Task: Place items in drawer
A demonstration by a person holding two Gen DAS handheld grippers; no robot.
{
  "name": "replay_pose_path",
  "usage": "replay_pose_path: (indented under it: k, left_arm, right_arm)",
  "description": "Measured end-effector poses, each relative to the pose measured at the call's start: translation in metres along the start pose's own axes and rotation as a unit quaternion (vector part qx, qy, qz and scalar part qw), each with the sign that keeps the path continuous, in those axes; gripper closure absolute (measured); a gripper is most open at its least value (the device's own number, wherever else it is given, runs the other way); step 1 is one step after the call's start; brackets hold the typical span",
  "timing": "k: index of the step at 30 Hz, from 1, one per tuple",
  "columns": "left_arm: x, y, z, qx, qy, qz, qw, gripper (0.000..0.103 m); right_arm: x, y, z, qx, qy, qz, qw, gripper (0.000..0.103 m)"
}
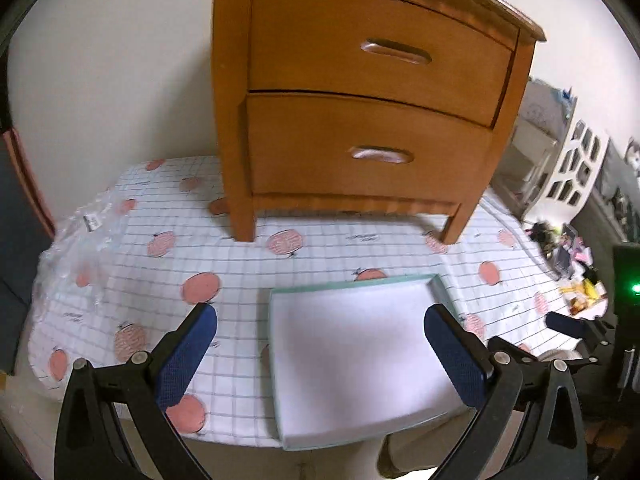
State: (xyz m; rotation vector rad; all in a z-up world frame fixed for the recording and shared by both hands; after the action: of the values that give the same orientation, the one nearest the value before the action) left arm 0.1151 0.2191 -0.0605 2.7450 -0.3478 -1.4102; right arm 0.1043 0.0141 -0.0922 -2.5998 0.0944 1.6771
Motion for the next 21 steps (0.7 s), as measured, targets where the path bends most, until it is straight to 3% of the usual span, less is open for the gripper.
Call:
replay_pose_path:
  k: [10,16,21]
  left_arm:
    - [0.003,-0.001,0.028,0.013,-0.012,-0.007,0.9998,0.0]
    - [0.019,-0.01,0.051,-0.014,-0.05,-0.008,0.9986,0.0]
    - [0.022,-0.015,0.058,-0.023,-0.049,-0.019,0.9983,0.0]
  right_arm:
    - [0.013,0.005,0.033,-0.003,-0.021,0.019,1.0,0.0]
    - [0.008,0.014,0.034,0.016,-0.011,0.022,1.0,0.0]
    - [0.007,0.015,0.036,0.015,-0.009,0.028,0.999,0.0]
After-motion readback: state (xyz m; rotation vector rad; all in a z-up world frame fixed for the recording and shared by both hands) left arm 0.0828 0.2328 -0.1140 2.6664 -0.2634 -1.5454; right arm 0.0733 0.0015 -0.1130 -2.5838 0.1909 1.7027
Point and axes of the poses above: each gripper's, at about its wrist camera, not at the fingertips, and x roughly the way its jaws point, y to its right, z to its underside, the point moved 10 cm from there along x, roughly the way its jaws point, and after that the axes turned 10 degrees about -y, right-handed, at the moved point
